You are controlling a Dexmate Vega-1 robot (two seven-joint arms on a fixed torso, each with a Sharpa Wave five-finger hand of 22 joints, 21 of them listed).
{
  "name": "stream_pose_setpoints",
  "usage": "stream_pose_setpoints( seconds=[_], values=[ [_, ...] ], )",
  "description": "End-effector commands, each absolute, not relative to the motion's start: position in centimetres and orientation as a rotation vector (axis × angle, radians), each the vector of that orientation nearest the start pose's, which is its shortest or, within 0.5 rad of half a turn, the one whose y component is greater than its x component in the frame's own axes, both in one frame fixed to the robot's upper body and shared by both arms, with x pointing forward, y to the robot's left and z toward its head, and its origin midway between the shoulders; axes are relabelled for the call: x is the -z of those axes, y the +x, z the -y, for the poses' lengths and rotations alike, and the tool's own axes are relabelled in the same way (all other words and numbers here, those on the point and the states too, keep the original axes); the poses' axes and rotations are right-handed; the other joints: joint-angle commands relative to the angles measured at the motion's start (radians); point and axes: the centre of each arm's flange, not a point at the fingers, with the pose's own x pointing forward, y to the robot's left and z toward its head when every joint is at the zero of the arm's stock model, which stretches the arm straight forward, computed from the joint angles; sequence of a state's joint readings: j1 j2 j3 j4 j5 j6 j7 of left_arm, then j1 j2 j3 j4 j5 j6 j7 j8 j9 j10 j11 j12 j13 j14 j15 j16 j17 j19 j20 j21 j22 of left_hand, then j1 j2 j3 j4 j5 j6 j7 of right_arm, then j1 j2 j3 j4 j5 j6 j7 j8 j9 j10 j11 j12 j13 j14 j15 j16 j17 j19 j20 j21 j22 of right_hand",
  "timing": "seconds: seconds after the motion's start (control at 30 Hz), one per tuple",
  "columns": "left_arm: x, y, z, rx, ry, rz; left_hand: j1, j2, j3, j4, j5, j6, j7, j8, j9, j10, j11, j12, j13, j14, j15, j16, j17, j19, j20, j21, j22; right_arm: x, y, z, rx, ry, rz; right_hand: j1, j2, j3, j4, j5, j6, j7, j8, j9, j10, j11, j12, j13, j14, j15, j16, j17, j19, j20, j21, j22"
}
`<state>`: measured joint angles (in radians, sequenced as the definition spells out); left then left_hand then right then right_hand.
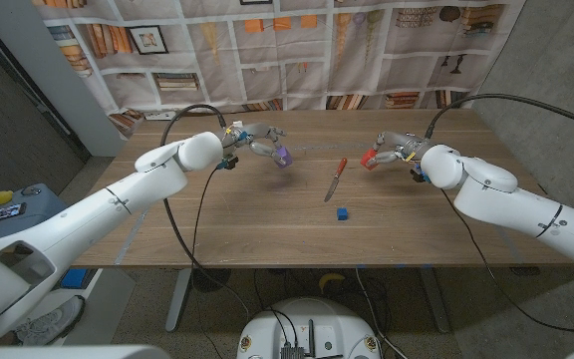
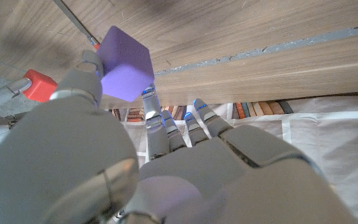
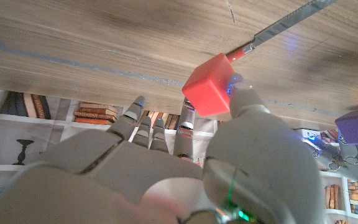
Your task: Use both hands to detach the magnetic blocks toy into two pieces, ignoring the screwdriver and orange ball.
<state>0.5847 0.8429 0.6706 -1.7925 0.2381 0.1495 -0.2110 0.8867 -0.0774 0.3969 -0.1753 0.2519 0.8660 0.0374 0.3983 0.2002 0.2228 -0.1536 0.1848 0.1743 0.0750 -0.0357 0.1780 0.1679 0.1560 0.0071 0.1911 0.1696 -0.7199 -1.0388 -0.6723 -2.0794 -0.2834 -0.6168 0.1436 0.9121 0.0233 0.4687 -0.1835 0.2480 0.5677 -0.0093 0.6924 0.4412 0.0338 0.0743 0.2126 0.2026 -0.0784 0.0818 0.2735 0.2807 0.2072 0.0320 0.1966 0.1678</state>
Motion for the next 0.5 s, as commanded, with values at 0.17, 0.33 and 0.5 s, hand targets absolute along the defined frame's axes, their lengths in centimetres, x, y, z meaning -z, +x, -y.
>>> stream_pose_setpoints(
  seconds=[0.17, 0.33, 0.5],
  values=[
    [-5.8, 60.2, -19.4, 0.268, 1.366, 0.572, 0.119, 0.115, 0.005, 0.000, 0.008, 0.081, -0.090, 0.002, 0.052, 0.003, -0.008, 0.005, 0.004, -0.001, -0.014, 0.001, 0.001, 0.004, -0.007, 0.002, 0.004, -2.5, 57.0, 25.0, -0.015, -1.541, 0.267, 0.088, 0.061, 0.005, -0.003, 0.007, 0.059, -0.070, 0.007, -0.002, 0.007, -0.010, 0.001, 0.003, 0.002, -0.008, 0.002, 0.004, 0.015, -0.006, 0.002, 0.001],
    [-5.2, 60.5, -19.4, 0.264, 1.378, 0.565, 0.121, 0.114, 0.004, 0.000, 0.009, 0.072, -0.096, -0.003, 0.051, 0.001, -0.008, 0.005, 0.004, -0.001, -0.016, 0.001, 0.001, 0.004, -0.008, 0.002, 0.004, -2.2, 57.3, 24.6, -0.004, -1.601, 0.258, 0.096, 0.058, 0.004, -0.002, 0.007, 0.061, -0.072, 0.009, -0.004, 0.009, -0.014, 0.001, 0.003, 0.007, -0.013, 0.003, 0.004, 0.019, -0.008, 0.002, 0.001],
    [-4.9, 60.6, -19.4, 0.259, 1.380, 0.562, 0.122, 0.113, 0.003, 0.001, 0.011, 0.065, -0.095, -0.006, 0.050, 0.002, -0.006, 0.005, 0.004, -0.001, -0.015, 0.001, 0.001, 0.004, -0.009, 0.002, 0.004, -1.9, 57.4, 24.3, 0.015, -1.641, 0.244, 0.099, 0.055, 0.001, 0.000, 0.006, 0.064, -0.071, 0.011, -0.005, 0.010, -0.014, 0.001, 0.003, 0.009, -0.013, 0.004, 0.004, 0.022, -0.009, 0.003, 0.002]
  ],
)
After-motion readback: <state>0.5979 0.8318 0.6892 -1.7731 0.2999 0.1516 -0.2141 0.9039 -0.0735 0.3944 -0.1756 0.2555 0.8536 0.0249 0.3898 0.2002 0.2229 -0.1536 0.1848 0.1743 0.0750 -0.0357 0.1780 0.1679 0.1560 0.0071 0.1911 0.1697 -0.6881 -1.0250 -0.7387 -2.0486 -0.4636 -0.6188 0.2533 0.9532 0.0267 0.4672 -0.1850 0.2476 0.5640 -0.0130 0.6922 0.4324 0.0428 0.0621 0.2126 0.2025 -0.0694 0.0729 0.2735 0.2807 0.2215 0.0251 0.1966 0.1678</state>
